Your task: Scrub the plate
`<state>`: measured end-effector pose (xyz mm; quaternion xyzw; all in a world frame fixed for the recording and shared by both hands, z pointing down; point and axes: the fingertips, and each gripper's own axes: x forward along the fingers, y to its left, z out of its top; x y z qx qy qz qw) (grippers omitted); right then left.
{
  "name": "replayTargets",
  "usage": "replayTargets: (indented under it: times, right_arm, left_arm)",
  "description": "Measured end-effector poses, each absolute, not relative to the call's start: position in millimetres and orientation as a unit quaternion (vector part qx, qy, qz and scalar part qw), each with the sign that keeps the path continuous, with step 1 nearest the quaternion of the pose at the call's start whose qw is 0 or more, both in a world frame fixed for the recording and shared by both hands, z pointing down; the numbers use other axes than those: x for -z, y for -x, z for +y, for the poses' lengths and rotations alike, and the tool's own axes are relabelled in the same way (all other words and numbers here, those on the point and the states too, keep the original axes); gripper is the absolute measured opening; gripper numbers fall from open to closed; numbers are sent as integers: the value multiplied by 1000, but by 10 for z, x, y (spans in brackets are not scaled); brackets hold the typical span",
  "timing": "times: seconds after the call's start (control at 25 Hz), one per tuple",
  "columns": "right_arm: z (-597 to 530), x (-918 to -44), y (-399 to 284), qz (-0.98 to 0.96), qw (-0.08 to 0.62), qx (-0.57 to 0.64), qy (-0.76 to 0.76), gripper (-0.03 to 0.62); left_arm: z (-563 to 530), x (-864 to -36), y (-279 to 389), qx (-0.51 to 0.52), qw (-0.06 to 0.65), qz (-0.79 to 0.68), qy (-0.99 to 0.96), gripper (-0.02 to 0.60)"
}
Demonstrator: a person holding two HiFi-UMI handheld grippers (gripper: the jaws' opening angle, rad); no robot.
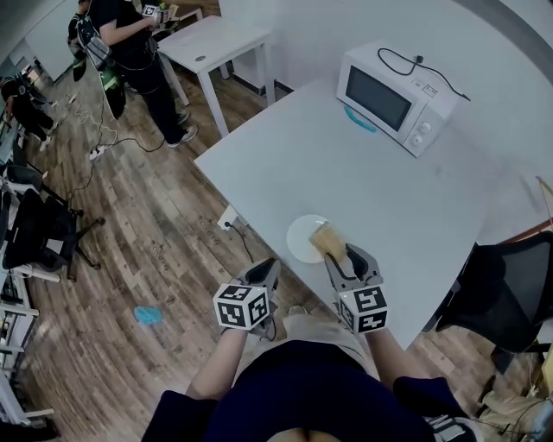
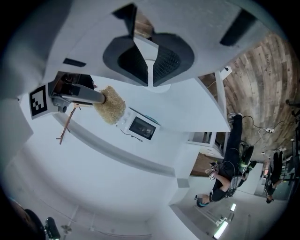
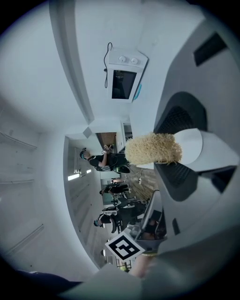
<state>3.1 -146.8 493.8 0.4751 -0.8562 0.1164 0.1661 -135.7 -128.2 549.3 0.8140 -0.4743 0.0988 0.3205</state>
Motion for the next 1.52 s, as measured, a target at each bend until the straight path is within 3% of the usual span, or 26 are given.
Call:
replayTargets:
  times: [0.32, 0.44, 0.52, 0.92, 1.52]
  right_arm:
    - [-1879, -5440, -99, -850, 211, -120, -468, 173]
    - [-2009, -5627, -86, -849, 226, -122, -461, 173]
    - [-2082, -5763, -80, -848, 239, -124, -457, 173]
    - [-2370, -6226, -104, -839, 299, -130, -436, 173]
    - [-2532, -6336, 14, -836, 314, -116, -435, 173]
  left_arm:
    - [-1810, -5928, 1144, -123, 365, -460, -800, 30]
    - [-1944, -6135, 1111, -137, 385, -450, -794, 123]
    - [-2014, -6268, 1129, -151, 391, -452, -788, 127]
    - [-2156, -6688, 1055, -192, 442, -434, -761, 129]
    - [-2300, -6802, 1008, -214, 436, -419, -767, 83]
